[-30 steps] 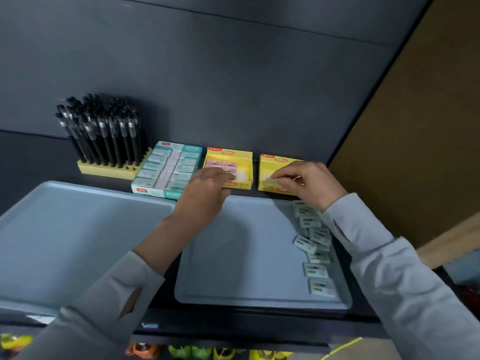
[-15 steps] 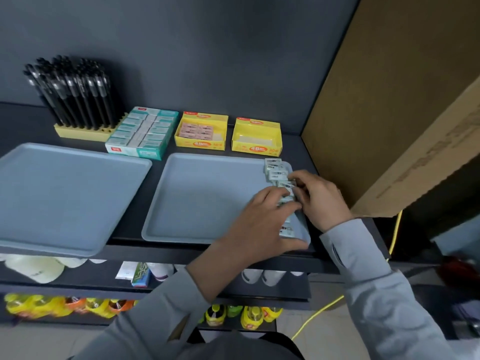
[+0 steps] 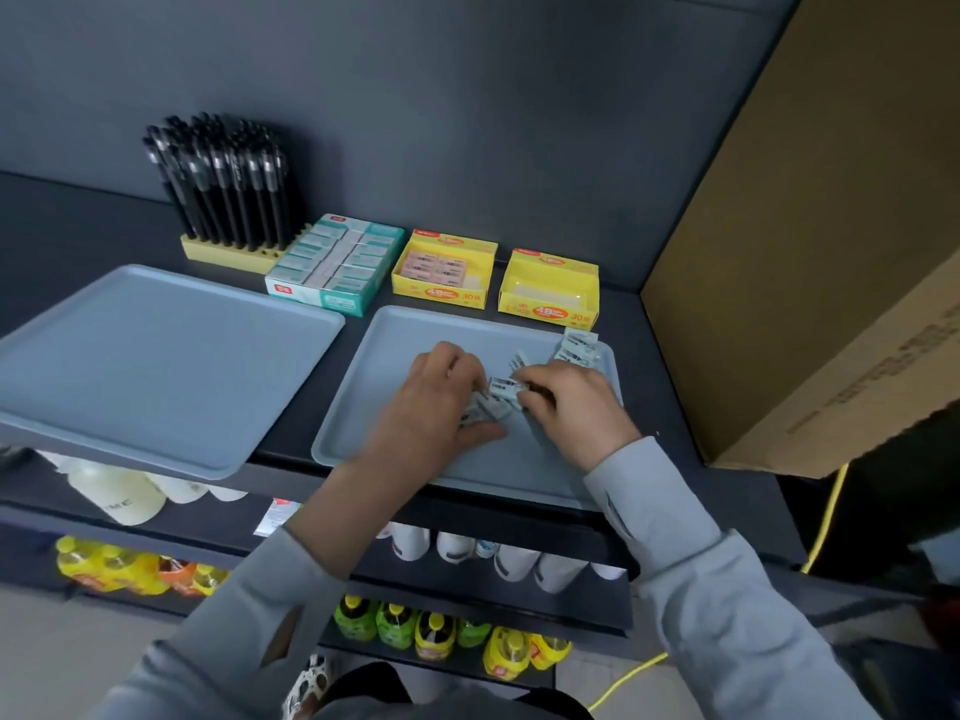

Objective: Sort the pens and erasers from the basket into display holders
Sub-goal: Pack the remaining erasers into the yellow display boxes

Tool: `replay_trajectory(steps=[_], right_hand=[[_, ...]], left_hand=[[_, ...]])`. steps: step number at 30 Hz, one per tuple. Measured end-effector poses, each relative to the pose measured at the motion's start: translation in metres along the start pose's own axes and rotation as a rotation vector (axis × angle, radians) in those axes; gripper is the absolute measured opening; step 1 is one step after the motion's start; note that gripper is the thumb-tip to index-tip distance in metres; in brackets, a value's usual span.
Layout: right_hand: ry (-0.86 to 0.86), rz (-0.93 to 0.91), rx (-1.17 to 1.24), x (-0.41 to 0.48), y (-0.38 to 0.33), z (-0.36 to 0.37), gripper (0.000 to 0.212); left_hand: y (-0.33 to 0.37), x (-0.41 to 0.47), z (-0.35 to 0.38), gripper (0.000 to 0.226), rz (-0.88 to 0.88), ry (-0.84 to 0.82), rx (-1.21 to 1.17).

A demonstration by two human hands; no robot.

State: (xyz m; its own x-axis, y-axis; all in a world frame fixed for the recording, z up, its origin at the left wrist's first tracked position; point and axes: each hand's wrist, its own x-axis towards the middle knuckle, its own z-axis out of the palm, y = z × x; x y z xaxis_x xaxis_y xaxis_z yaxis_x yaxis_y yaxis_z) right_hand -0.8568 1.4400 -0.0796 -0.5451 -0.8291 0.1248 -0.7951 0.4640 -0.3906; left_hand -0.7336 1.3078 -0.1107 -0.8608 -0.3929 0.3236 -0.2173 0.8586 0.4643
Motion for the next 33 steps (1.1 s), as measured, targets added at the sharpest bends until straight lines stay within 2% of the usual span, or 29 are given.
replay_trajectory(steps=[4,7,9,12,15,19,26,28,30,33], right_hand=[[0.015,-0.009,0.022,0.011,-0.006,-0.003,0.018],[0.104,0.000,0.004,0.018,-0.007,-0.006,0.023],[0.059,0.016,-0.081,0.024,-0.009,-0.007,0.025],[-0.034,-0.001,-0.205,0.031,-0.012,-0.009,0.022],[-0.013,0.015,-0.108,0.033,-0.017,-0.009,0.027],[-0.002,0.110,-0.030,0.038,-0.015,-0.005,0.029],[-0.048,0.165,-0.067,0.050,-0.011,-0.002,0.030],[-0.069,0.142,-0.068,0.049,-0.010,-0.007,0.031],[-0.139,0.091,-0.103,0.047,-0.011,-0.010,0.032],[-0.197,0.055,-0.135,0.047,-0.013,-0.003,0.029]], left_hand=[[-0.004,0.009,0.004,0.093,0.024,-0.037,0.121],[0.003,0.017,0.003,0.104,0.011,-0.162,0.252],[0.004,0.023,0.005,0.098,0.013,-0.159,0.308],[0.001,0.026,0.008,0.072,0.018,-0.093,0.335],[-0.002,0.025,0.010,0.055,0.036,-0.024,0.316],[-0.001,0.026,0.006,0.041,0.035,-0.028,0.350],[-0.001,0.031,0.002,0.028,-0.036,0.026,0.352],[-0.002,0.035,-0.004,0.025,-0.092,0.074,0.305],[-0.005,0.039,-0.006,0.029,-0.180,0.056,0.303],[-0.010,0.044,-0.009,0.032,-0.250,0.145,0.094]])
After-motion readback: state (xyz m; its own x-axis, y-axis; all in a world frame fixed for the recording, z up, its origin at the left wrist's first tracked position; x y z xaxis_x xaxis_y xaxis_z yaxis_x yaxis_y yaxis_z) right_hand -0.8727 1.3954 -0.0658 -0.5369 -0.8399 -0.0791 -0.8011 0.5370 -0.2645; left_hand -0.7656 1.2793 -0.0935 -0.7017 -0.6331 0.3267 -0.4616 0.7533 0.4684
